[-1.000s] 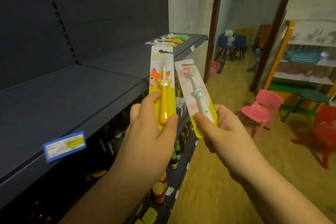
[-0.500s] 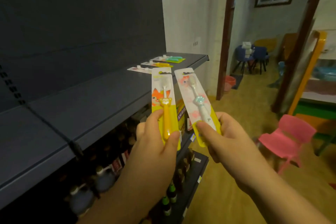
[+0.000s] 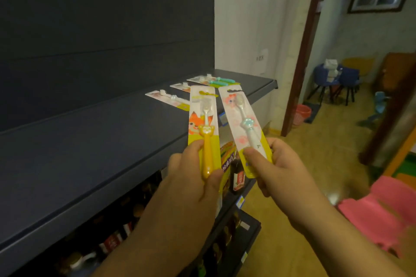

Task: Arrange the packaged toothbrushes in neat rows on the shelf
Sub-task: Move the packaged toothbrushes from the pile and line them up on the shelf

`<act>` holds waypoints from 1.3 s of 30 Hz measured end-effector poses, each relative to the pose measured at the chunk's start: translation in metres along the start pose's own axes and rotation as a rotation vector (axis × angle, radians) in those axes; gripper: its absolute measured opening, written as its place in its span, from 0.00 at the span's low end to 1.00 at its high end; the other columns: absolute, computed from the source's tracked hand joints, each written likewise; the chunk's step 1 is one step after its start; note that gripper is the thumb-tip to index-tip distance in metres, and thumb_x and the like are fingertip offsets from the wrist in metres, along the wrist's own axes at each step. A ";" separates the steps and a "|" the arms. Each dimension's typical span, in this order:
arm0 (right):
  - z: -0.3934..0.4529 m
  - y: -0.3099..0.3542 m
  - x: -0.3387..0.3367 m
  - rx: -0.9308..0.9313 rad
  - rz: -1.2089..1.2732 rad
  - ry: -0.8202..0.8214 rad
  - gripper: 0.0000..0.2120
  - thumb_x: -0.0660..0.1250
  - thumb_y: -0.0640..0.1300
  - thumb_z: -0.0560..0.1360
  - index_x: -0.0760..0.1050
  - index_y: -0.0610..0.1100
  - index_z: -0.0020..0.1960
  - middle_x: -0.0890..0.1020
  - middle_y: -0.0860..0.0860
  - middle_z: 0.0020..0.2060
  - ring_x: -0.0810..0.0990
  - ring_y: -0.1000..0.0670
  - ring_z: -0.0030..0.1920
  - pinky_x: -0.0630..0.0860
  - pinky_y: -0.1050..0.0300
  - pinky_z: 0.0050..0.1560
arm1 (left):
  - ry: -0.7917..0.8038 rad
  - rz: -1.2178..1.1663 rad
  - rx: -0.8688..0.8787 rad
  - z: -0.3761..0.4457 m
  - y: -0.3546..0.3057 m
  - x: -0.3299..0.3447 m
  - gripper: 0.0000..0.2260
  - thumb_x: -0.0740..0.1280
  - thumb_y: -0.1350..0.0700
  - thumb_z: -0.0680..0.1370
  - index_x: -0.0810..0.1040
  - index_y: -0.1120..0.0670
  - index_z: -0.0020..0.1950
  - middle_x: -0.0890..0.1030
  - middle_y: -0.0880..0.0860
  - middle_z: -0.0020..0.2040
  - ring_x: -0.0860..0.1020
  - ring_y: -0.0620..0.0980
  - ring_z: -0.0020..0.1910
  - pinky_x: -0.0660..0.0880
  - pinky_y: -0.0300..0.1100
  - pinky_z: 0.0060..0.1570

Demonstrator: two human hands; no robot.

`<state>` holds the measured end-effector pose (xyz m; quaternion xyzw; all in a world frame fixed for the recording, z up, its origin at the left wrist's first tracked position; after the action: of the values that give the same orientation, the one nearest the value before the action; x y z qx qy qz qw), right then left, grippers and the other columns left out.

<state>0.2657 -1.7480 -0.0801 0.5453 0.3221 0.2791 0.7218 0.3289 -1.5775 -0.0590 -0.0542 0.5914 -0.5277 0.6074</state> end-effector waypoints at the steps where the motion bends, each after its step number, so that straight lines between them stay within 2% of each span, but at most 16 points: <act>1: 0.016 0.001 0.000 -0.006 -0.012 0.013 0.06 0.66 0.48 0.79 0.74 0.46 0.53 0.77 0.56 0.25 0.72 0.57 0.24 0.67 0.63 0.24 | -0.021 0.006 0.013 0.013 -0.001 -0.002 0.22 0.52 0.38 0.77 0.49 0.32 0.69 0.63 0.38 0.56 0.72 0.37 0.49 0.69 0.33 0.44; 4: 0.063 0.009 -0.003 -0.061 -0.080 0.024 0.06 0.66 0.49 0.79 0.75 0.47 0.50 0.76 0.55 0.26 0.72 0.55 0.24 0.69 0.59 0.25 | -0.090 0.025 0.042 0.048 -0.007 -0.012 0.21 0.51 0.37 0.75 0.49 0.31 0.66 0.63 0.39 0.54 0.72 0.38 0.46 0.71 0.37 0.43; 8: 0.120 0.013 -0.003 -0.117 -0.187 0.034 0.10 0.63 0.56 0.79 0.75 0.51 0.53 0.77 0.56 0.28 0.74 0.56 0.27 0.70 0.55 0.30 | -0.170 0.033 -0.010 0.085 0.006 -0.021 0.22 0.52 0.38 0.74 0.51 0.31 0.67 0.63 0.37 0.51 0.72 0.34 0.45 0.65 0.30 0.37; 11: 0.164 0.011 0.010 -0.169 -0.420 0.104 0.11 0.60 0.60 0.79 0.72 0.55 0.56 0.80 0.57 0.40 0.79 0.55 0.39 0.72 0.54 0.36 | -0.193 0.047 -0.075 0.107 0.024 -0.018 0.23 0.54 0.36 0.71 0.50 0.29 0.64 0.60 0.25 0.50 0.67 0.27 0.45 0.64 0.32 0.38; 13: 0.195 0.013 0.025 -0.258 -0.567 0.153 0.09 0.58 0.61 0.79 0.71 0.57 0.53 0.78 0.57 0.40 0.78 0.52 0.42 0.70 0.53 0.37 | -0.212 0.046 -0.132 0.119 0.032 -0.015 0.21 0.54 0.37 0.71 0.51 0.27 0.61 0.59 0.22 0.48 0.68 0.29 0.43 0.67 0.39 0.39; 16: 0.237 0.012 0.050 -0.349 -0.737 0.246 0.11 0.54 0.61 0.80 0.70 0.55 0.50 0.75 0.56 0.39 0.76 0.49 0.43 0.70 0.51 0.39 | -0.236 0.059 -0.225 0.134 0.035 -0.006 0.17 0.53 0.37 0.74 0.52 0.26 0.60 0.63 0.32 0.49 0.73 0.39 0.44 0.73 0.45 0.43; 21: 0.292 0.010 0.093 -0.473 -0.934 0.346 0.18 0.52 0.59 0.81 0.70 0.48 0.46 0.75 0.50 0.38 0.75 0.45 0.43 0.68 0.51 0.39 | -0.373 0.078 -0.329 0.161 0.038 -0.004 0.22 0.53 0.35 0.72 0.54 0.30 0.66 0.66 0.36 0.54 0.74 0.41 0.51 0.72 0.47 0.50; 24: 0.313 0.014 0.117 -0.545 -0.988 0.425 0.19 0.52 0.59 0.80 0.70 0.47 0.42 0.75 0.49 0.36 0.74 0.47 0.38 0.69 0.52 0.37 | -0.461 0.104 -0.386 0.173 0.038 -0.005 0.21 0.54 0.36 0.73 0.54 0.29 0.65 0.67 0.34 0.52 0.73 0.40 0.51 0.70 0.45 0.49; 27: 0.319 0.021 0.133 -0.667 -1.010 0.460 0.20 0.53 0.58 0.79 0.67 0.47 0.35 0.71 0.50 0.32 0.67 0.50 0.31 0.64 0.55 0.33 | -0.536 0.136 -0.429 0.184 0.034 -0.003 0.19 0.55 0.38 0.74 0.55 0.27 0.63 0.66 0.32 0.51 0.70 0.32 0.49 0.66 0.40 0.45; 29: 0.318 0.024 0.141 -0.768 -1.024 0.476 0.20 0.53 0.58 0.79 0.70 0.46 0.37 0.68 0.51 0.30 0.68 0.49 0.32 0.64 0.55 0.35 | -0.556 0.156 -0.456 0.190 0.033 0.000 0.19 0.56 0.38 0.74 0.56 0.28 0.64 0.68 0.35 0.53 0.71 0.33 0.50 0.67 0.36 0.44; 31: 0.318 0.022 0.148 -0.801 -1.069 0.539 0.19 0.53 0.59 0.79 0.73 0.48 0.42 0.68 0.50 0.32 0.70 0.46 0.36 0.65 0.54 0.38 | -0.570 0.180 -0.478 0.194 0.033 0.003 0.20 0.56 0.38 0.75 0.57 0.30 0.65 0.70 0.39 0.55 0.74 0.39 0.52 0.67 0.37 0.45; 35: 0.322 0.017 0.155 -0.825 -1.091 0.620 0.21 0.53 0.60 0.79 0.67 0.47 0.36 0.67 0.50 0.31 0.70 0.46 0.36 0.67 0.55 0.38 | -0.607 0.187 -0.502 0.201 0.029 0.008 0.21 0.57 0.39 0.75 0.57 0.31 0.67 0.70 0.41 0.60 0.74 0.42 0.55 0.68 0.43 0.48; 37: 0.322 0.016 0.159 -0.847 -1.088 0.631 0.19 0.54 0.59 0.80 0.66 0.47 0.36 0.66 0.50 0.31 0.70 0.46 0.36 0.64 0.56 0.35 | -0.616 0.193 -0.510 0.205 0.027 0.009 0.20 0.57 0.39 0.76 0.57 0.31 0.67 0.70 0.40 0.57 0.74 0.42 0.54 0.68 0.44 0.49; 39: 0.322 0.016 0.163 -0.855 -1.091 0.661 0.15 0.55 0.55 0.80 0.70 0.48 0.40 0.68 0.51 0.32 0.70 0.46 0.36 0.62 0.56 0.34 | -0.629 0.198 -0.521 0.207 0.027 0.010 0.19 0.57 0.39 0.76 0.58 0.31 0.66 0.70 0.39 0.54 0.74 0.42 0.53 0.68 0.44 0.48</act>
<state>0.6166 -1.8165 -0.0277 -0.1290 0.6086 0.1324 0.7717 0.5024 -1.6885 -0.0232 -0.3076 0.4931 -0.2571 0.7721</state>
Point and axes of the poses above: each hand's wrist, its own z-axis towards the middle knuckle, its own x-axis out of the palm, y = z × x, the point moved 8 cm from there along z, towards the middle knuckle
